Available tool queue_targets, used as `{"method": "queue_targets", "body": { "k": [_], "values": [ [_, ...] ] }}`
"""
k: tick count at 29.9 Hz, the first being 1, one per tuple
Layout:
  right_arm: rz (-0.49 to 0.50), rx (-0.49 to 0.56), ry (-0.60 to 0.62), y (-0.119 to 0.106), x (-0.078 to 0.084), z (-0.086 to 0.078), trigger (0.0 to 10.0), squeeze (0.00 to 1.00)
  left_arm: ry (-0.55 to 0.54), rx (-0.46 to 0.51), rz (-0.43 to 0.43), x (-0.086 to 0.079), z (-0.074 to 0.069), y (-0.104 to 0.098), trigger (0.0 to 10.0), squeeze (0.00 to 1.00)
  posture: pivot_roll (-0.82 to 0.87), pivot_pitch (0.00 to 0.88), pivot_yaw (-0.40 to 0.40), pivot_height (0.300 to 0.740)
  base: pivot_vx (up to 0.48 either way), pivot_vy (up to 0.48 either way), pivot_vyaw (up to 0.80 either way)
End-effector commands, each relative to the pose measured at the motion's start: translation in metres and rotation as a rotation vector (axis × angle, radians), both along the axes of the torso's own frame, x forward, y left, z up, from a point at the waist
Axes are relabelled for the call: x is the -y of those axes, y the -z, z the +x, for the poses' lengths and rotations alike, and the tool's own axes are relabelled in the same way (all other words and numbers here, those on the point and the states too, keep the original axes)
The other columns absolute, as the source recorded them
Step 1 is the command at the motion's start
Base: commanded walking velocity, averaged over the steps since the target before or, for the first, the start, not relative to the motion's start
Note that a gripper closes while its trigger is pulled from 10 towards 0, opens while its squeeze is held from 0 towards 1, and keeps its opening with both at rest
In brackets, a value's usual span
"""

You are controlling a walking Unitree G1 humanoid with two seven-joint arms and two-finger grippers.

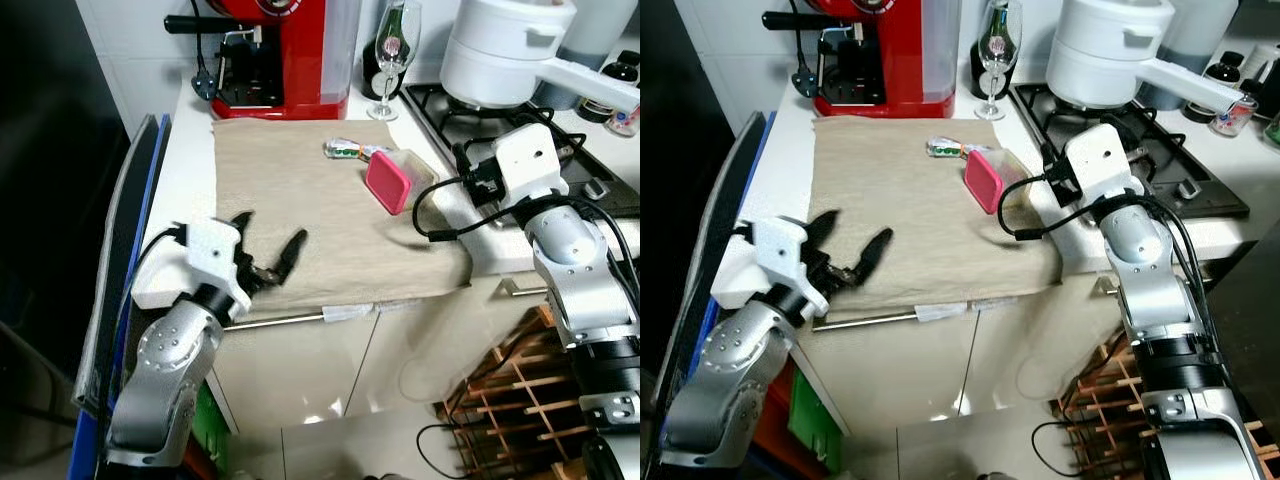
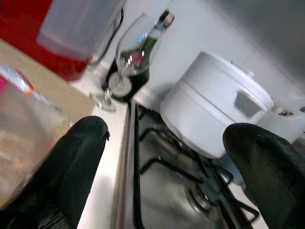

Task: Restocking fridge

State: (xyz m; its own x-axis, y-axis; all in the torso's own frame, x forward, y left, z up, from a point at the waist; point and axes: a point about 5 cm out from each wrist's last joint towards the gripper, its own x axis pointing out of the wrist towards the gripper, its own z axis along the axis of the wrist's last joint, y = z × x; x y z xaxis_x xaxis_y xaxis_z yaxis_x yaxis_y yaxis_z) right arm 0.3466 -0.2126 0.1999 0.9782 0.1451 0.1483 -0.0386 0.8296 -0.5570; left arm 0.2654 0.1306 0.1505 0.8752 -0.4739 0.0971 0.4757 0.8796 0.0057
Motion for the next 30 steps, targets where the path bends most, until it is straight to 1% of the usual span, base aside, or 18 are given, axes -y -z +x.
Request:
{"method": "queue_targets", "body": {
  "k": [1,5,9,12,14,17,23,30],
  "values": [
    [-0.038,0.032,-0.002,-0.007,0.0,0.003,10.0,0.2,0.023,0.028,0.006,0.003,0.002,-0.007,10.0,0.0,-0.02,0.0,-0.025,0.74,0.0,0.0,0.0],
    [-0.082,0.097,0.004,-0.017,-0.002,0.01,10.0,0.2,0.002,0.043,-0.026,0.001,0.005,-0.013,10.0,0.0,-0.02,0.0,-0.023,0.74,0.0,0.0,0.0],
    [-0.098,0.102,0.001,-0.018,-0.005,0.013,10.0,0.2,0.012,0.042,-0.032,0.004,0.004,-0.012,10.0,0.0,-0.02,0.0,-0.024,0.74,0.0,0.0,0.0],
    [-0.122,0.098,-0.004,-0.014,-0.007,0.016,10.0,0.2,0.02,0.028,-0.037,0.005,-0.001,-0.009,10.0,0.0,-0.01,0.0,-0.029,0.74,0.0,0.0,0.0],
    [-0.118,0.098,-0.003,-0.013,-0.008,0.017,10.0,0.2,0.024,0.022,-0.037,0.006,-0.003,-0.008,10.0,0.0,-0.01,0.0,-0.029,0.74,0.0,0.0,0.0],
    [-0.118,0.091,-0.003,-0.01,-0.008,0.019,10.0,0.2,0.023,0.019,-0.038,0.005,-0.004,-0.008,10.0,0.0,0.0,0.0,-0.031,0.74,0.0,0.0,0.0],
    [-0.149,0.062,0.019,0.002,-0.005,0.023,10.0,0.2,0.015,0.015,-0.032,0.002,-0.005,-0.008,10.0,0.0,0.01,0.0,-0.033,0.74,0.0,0.0,0.0],
    [-0.163,0.058,0.03,0.004,-0.003,0.028,10.0,0.2,0.013,0.011,-0.035,0.001,-0.005,-0.008,10.0,0.0,0.01,0.0,-0.037,0.74,0.0,0.0,0.0]
  ]
}}
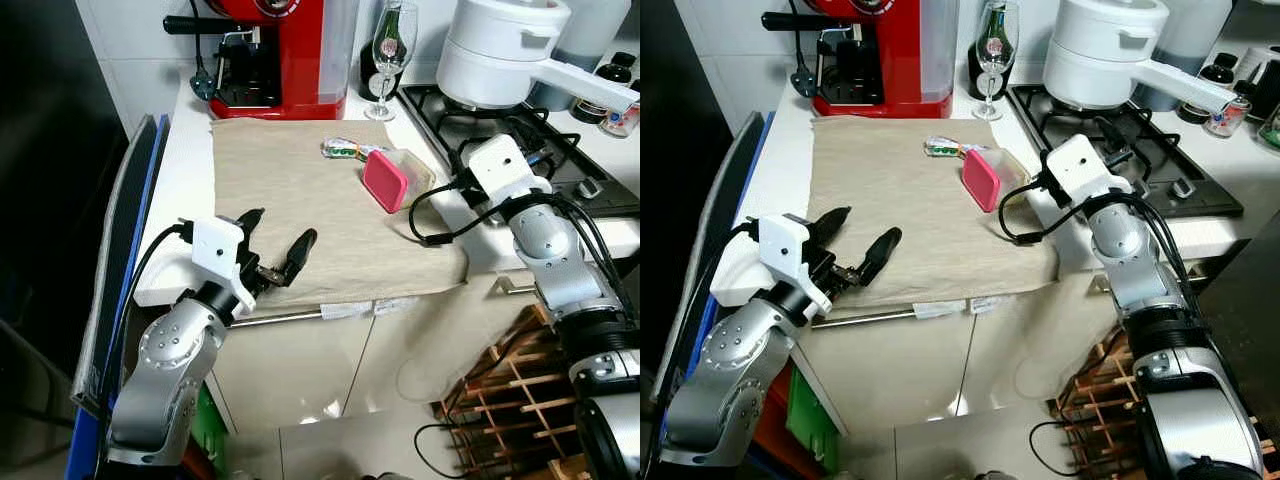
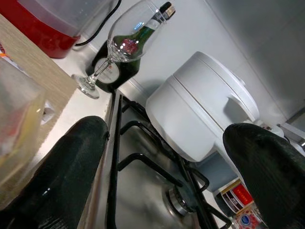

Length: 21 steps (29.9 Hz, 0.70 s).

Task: Restocking fridge

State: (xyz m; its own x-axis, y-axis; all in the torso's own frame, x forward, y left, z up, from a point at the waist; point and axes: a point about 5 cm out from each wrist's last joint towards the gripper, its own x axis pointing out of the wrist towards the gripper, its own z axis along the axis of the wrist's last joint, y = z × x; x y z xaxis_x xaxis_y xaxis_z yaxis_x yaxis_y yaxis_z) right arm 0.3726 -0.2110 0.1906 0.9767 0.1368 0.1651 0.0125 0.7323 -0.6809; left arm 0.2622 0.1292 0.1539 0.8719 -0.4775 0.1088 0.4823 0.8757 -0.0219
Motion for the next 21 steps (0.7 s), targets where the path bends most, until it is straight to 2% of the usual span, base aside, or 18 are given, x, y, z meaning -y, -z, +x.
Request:
{"method": "queue_targets", "body": {
  "k": [1,6,11,14,19,21],
  "values": [
    [-0.006,0.013,-0.003,-0.004,-0.001,0.003,10.0,0.2,0.007,0.011,-0.006,0.0,-0.003,-0.004,10.0,0.0,0.01,0.0,-0.037,0.74,0.0,0.0,0.0],
    [0.002,0.007,0.002,-0.002,0.0,0.007,10.0,0.2,0.011,0.005,-0.006,0.0,-0.003,-0.003,10.0,0.0,0.02,0.0,-0.038,0.74,0.0,0.0,0.0],
    [-0.012,0.057,-0.018,-0.014,-0.005,0.011,10.0,0.21,0.008,0.009,-0.004,0.0,-0.003,-0.004,10.0,0.0,0.03,0.0,-0.041,0.74,0.0,0.0,0.0],
    [0.081,0.066,-0.02,-0.024,-0.007,0.016,10.0,0.2,0.006,0.011,-0.006,0.0,-0.003,-0.004,10.0,0.0,0.04,0.0,-0.047,0.74,0.0,0.0,0.0],
    [0.116,0.063,-0.037,-0.026,-0.014,0.02,10.0,0.21,0.003,0.014,-0.004,-0.001,-0.003,-0.005,10.0,0.0,0.05,0.0,-0.047,0.74,0.0,0.0,0.0],
    [0.128,0.028,-0.037,-0.021,-0.019,0.023,10.0,0.21,0.001,0.016,0.0,-0.002,-0.004,-0.006,10.0,0.0,0.06,0.0,-0.047,0.74,0.0,0.0,0.0]
  ]
}}
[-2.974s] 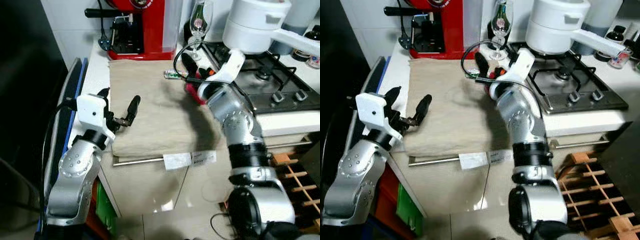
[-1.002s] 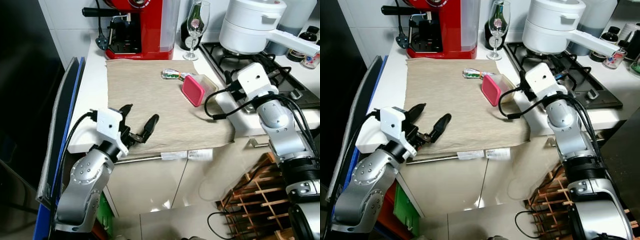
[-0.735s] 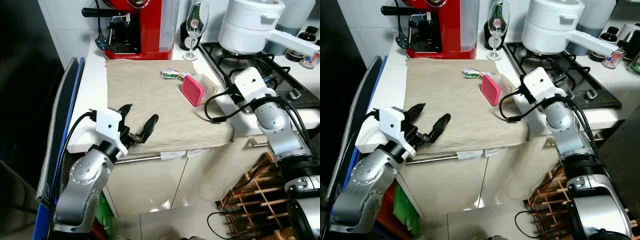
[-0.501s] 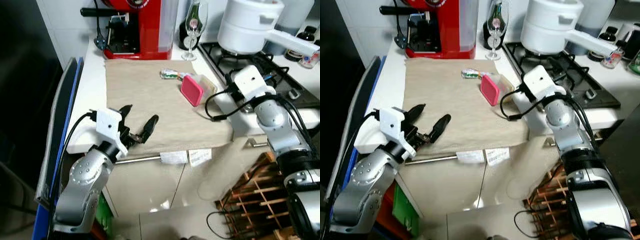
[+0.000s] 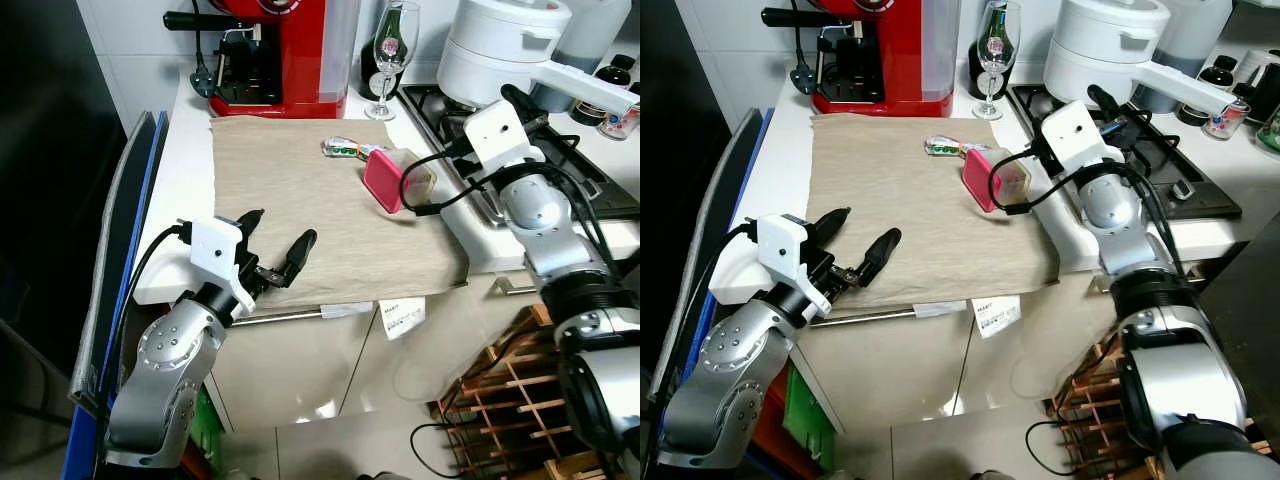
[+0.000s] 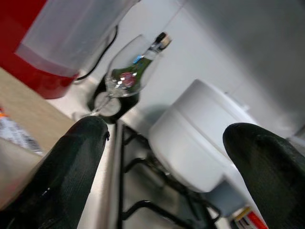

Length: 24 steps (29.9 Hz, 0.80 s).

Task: Restocking fridge

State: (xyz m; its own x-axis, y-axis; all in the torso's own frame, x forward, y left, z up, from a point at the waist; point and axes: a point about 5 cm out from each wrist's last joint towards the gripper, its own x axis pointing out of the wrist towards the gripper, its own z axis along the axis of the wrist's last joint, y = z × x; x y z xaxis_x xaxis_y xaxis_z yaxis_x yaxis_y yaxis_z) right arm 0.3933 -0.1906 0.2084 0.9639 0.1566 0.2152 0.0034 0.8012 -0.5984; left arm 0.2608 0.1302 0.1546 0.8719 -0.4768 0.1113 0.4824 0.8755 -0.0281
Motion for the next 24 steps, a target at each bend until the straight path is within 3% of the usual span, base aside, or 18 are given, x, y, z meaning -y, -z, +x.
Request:
{"method": "queue_targets", "body": {
  "k": [1,18,24],
  "values": [
    [0.022,-0.021,0.007,-0.001,0.001,0.003,10.0,0.21,0.0,0.018,0.007,-0.001,-0.002,-0.006,10.0,0.0,0.06,0.0,-0.047,0.74,0.0,0.0,0.0],
    [-0.053,-0.128,0.098,0.024,0.014,0.003,10.0,0.21,-0.013,0.011,0.009,-0.006,-0.003,-0.009,10.0,0.0,0.07,0.0,-0.04,0.74,0.0,0.0,0.0],
    [0.134,-0.312,0.14,0.055,0.026,-0.004,10.0,0.21,-0.008,0.005,0.001,-0.004,-0.001,-0.009,10.0,0.0,0.06,0.0,-0.038,0.74,0.0,0.0,0.0]
  ]
}}
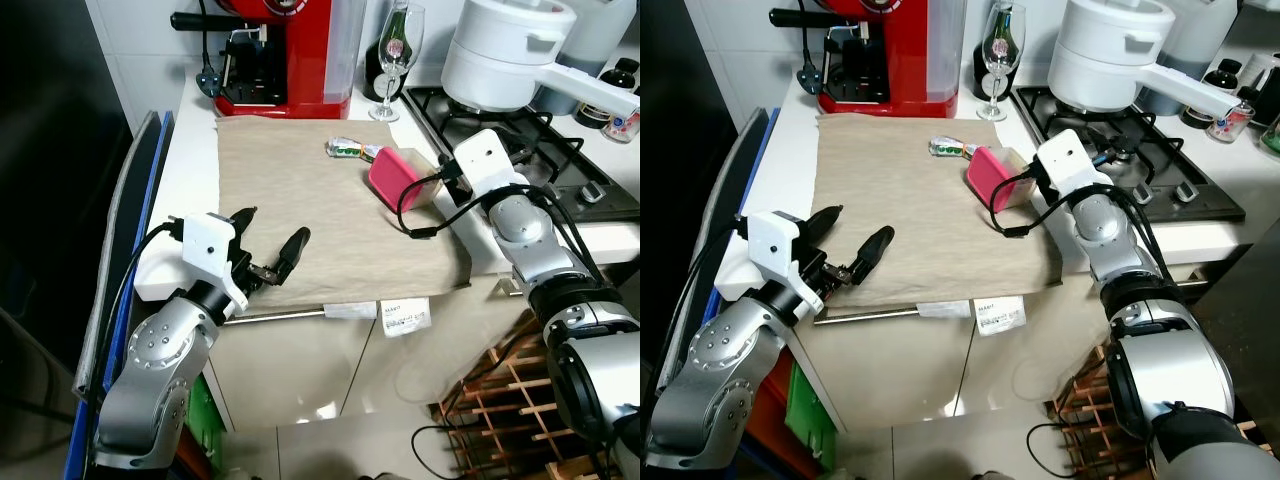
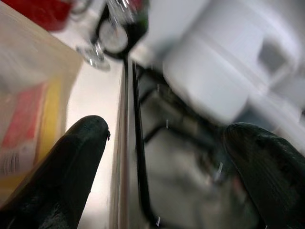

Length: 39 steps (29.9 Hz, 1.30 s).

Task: Restocking fridge

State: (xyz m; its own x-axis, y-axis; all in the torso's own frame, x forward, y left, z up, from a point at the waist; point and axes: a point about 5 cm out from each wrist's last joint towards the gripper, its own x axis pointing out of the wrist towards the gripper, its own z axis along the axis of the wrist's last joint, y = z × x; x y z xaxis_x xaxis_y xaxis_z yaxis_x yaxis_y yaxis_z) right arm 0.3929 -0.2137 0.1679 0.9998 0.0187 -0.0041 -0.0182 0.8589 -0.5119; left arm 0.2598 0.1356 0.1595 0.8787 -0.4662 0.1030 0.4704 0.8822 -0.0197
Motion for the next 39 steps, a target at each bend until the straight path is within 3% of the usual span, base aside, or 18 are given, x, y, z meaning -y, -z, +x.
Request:
{"method": "queue_targets", "body": {
  "k": [1,10,18,23,24,26,30,34,39],
  "values": [
    [0.039,-0.084,0.018,0.016,0.004,-0.004,10.0,0.21,0.007,0.009,-0.01,0.002,0.0,-0.005,10.0,0.0,0.06,0.0,-0.038,0.74,0.0,0.0,0.0],
    [0.085,-0.142,0.04,0.029,0.012,-0.01,10.0,0.22,0.009,0.004,-0.016,0.004,0.001,-0.004,10.0,0.0,0.06,0.0,-0.04,0.74,0.0,0.0,0.0],
    [0.054,-0.036,0.011,0.01,0.011,-0.006,10.0,0.22,0.004,0.006,-0.018,0.004,0.001,-0.005,10.0,0.0,0.06,0.0,-0.047,0.74,0.0,0.0,0.0],
    [0.03,0.035,-0.02,0.004,0.015,-0.013,10.0,0.22,-0.007,0.005,-0.031,0.004,0.0,-0.006,10.0,0.0,0.04,0.0,-0.048,0.74,0.0,0.0,0.0],
    [0.044,0.087,-0.012,-0.002,0.016,-0.014,10.0,0.22,-0.006,0.002,-0.033,0.004,0.0,-0.005,10.0,0.0,0.03,0.0,-0.04,0.74,0.0,0.0,0.0],
    [0.076,0.149,-0.024,-0.014,0.011,-0.013,10.0,0.22,0.0,-0.003,-0.033,0.005,0.0,-0.004,10.0,0.0,0.03,0.0,-0.035,0.74,0.0,0.0,0.0],
    [0.127,0.262,-0.123,-0.046,-0.016,-0.005,10.0,0.22,0.016,-0.001,-0.028,0.007,0.003,-0.005,10.0,0.0,0.02,0.0,-0.032,0.74,0.0,0.0,0.0],
    [0.19,0.26,-0.156,-0.057,-0.034,0.001,10.0,0.22,0.014,0.004,-0.03,0.008,0.005,-0.006,10.0,0.0,0.03,0.0,-0.033,0.74,0.0,0.0,0.0],
    [0.215,0.22,-0.174,-0.054,-0.053,0.007,10.0,0.22,0.013,0.005,-0.033,0.01,0.003,-0.007,10.0,0.0,0.04,0.004,-0.043,0.74,0.0,0.0,0.0]
  ]
}}
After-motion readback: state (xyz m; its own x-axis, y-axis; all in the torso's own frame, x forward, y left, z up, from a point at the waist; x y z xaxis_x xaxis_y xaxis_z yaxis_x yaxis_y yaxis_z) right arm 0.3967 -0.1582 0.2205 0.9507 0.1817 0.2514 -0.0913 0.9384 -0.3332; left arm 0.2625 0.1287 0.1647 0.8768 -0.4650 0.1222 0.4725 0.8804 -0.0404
